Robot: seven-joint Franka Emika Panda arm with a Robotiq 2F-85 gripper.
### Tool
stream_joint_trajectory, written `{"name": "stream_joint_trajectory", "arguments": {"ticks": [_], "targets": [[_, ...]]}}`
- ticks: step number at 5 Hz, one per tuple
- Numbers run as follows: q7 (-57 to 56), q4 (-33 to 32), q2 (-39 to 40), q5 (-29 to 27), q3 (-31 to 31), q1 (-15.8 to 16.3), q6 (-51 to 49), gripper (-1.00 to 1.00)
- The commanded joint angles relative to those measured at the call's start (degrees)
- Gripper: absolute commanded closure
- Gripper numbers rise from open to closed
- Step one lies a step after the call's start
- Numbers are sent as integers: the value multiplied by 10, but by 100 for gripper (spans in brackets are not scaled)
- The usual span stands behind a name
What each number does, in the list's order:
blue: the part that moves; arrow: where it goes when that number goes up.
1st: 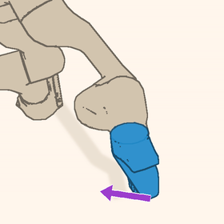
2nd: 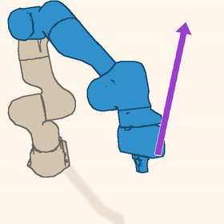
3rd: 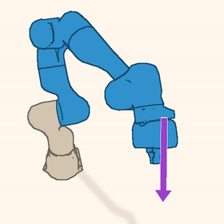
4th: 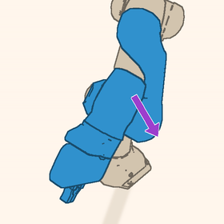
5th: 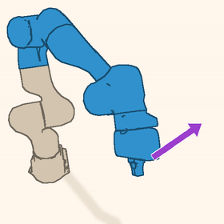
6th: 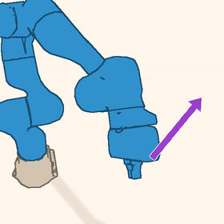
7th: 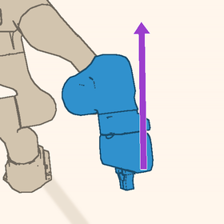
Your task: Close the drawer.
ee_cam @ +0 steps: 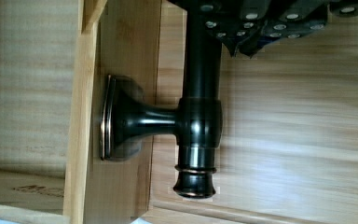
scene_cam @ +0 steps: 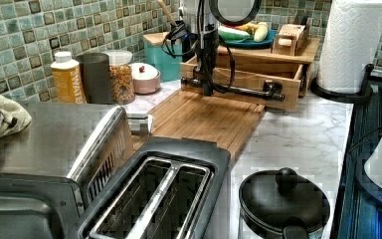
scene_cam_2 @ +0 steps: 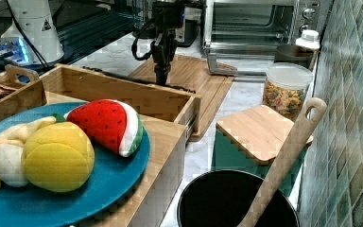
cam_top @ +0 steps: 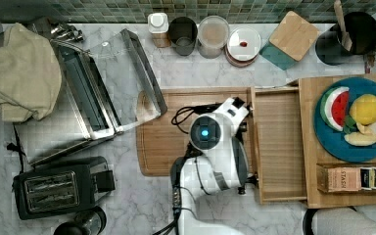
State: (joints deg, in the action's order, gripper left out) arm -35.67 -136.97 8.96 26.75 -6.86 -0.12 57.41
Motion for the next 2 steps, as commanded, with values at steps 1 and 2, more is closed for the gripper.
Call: {"name": "stream_joint_trajectory", "arguments": {"ticks": [1, 2], "targets": [[-220, 178, 93, -22, -136, -176, 0, 100], [-219, 178, 92, -20, -132, -179, 0, 100]]}}
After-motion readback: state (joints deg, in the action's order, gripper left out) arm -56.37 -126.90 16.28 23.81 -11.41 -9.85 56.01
